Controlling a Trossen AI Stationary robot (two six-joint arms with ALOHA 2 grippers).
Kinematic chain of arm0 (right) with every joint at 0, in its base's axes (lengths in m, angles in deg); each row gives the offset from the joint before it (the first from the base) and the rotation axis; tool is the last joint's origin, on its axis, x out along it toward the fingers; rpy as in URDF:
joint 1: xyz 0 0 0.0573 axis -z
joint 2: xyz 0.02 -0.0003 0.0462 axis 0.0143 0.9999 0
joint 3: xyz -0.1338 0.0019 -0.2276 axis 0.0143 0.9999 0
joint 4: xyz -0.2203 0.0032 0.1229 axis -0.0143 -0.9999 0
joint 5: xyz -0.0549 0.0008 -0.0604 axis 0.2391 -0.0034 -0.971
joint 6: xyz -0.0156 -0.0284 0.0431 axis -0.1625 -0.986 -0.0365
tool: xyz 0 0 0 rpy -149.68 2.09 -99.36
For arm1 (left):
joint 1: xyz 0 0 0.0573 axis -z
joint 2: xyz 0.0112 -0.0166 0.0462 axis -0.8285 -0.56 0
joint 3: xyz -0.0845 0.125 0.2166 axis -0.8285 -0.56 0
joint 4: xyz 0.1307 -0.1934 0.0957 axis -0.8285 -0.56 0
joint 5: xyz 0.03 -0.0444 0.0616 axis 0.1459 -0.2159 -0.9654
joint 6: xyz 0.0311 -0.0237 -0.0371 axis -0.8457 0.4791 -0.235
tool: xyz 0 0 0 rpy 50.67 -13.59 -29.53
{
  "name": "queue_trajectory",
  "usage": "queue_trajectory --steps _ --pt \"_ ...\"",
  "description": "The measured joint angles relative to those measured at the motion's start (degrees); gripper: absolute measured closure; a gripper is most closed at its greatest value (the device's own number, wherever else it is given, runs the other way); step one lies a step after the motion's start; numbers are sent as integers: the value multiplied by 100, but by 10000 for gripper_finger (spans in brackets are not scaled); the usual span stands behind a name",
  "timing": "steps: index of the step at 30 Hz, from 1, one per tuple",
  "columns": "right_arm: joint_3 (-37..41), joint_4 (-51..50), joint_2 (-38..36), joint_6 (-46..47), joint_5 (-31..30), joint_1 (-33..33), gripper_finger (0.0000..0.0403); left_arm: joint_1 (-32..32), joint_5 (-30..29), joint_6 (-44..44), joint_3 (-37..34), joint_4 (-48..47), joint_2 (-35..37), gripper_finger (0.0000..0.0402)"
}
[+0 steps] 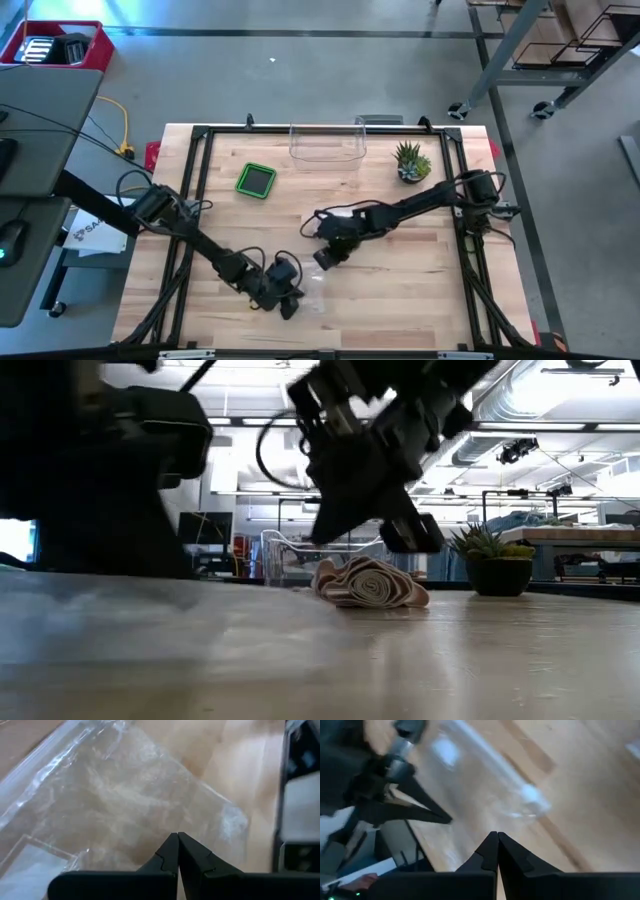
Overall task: Roll bandage
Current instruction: Open the transparent zip bag
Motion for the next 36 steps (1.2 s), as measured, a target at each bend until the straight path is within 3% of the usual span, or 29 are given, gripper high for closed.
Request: queue_trajectory --steps 4,11,19,25,28,32,36 --pt "227 227 7 143 -47 -60 402 -69 503 -646 -1 -565 47 401" --pt "239 655 5 298 -860 -576 396 -497 1413 -2784 -10 -767 274 401" --pt "97 206 -65 71 -951 -717 303 -987 2296 -4016 -9 -969 369 401" --pt "88 -346 -160 -143 -875 -465 231 -868 2326 -3801 -1 -1362 438 401" --pt "88 -120 -162 -169 -713 -391 225 -813 2063 -3374 -13 -1187 618 401" --pt "88 181 -74 -179 -565 -317 229 -664 1295 -3527 4 -1105 684 401" --pt "88 66 -23 -252 -668 -252 233 -662 1395 -3816 -9 -1389 465 401"
